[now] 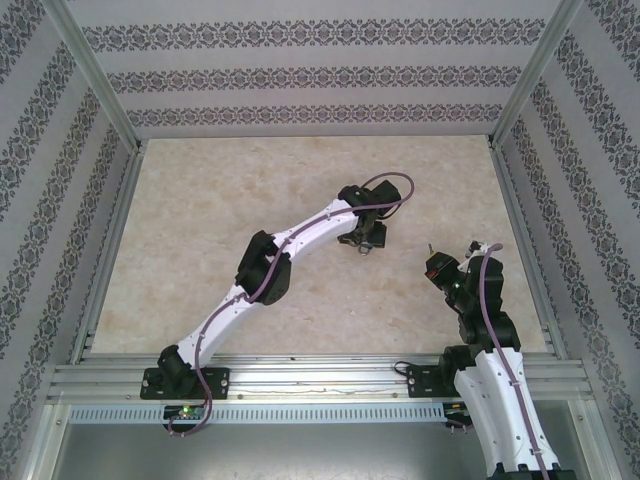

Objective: Unlock with the key

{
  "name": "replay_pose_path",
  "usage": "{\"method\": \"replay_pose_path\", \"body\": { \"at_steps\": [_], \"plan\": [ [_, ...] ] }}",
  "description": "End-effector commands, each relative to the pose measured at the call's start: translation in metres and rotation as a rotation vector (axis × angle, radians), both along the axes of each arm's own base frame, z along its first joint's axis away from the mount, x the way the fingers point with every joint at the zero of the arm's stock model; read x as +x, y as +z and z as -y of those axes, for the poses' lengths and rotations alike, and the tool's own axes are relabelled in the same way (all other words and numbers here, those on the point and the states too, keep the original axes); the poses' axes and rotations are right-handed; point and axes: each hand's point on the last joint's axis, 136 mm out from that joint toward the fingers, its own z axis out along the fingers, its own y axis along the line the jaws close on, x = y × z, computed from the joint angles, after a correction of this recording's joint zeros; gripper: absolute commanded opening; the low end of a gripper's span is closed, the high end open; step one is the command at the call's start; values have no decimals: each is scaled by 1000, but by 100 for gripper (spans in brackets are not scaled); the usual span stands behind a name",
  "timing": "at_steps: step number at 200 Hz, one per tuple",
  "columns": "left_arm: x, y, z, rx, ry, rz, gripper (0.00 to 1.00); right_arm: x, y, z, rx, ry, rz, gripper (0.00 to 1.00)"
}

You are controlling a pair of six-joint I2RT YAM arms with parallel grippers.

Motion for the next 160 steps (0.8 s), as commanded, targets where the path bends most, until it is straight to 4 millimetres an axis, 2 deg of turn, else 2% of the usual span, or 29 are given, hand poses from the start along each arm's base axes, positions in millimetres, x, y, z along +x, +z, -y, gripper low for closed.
{"method": "replay_pose_path", "body": {
  "at_steps": [1,44,69,73,90,119,160],
  "plan": [
    [0,3,-3,53,-18,38,68,-1,-2,0,-7,14,1,0],
    [0,-11,1,58,-21,34,65,-1,-3,1,-1,12,-2,0],
    [1,-17,6,45,-26,28,58,0,-4,0,4,14,-10,0],
    [1,-18,6,46,-26,28,57,-2,-16,0,6,14,-36,0],
    [2,-20,3,56,-24,30,49,-2,-18,0,16,12,-39,0],
    [-1,-25,-12,104,-5,0,39,-1,-17,0,24,10,-35,0],
    [-11,-23,-37,177,-3,-29,35,1,-19,-2,38,15,-36,0]
  ]
}}
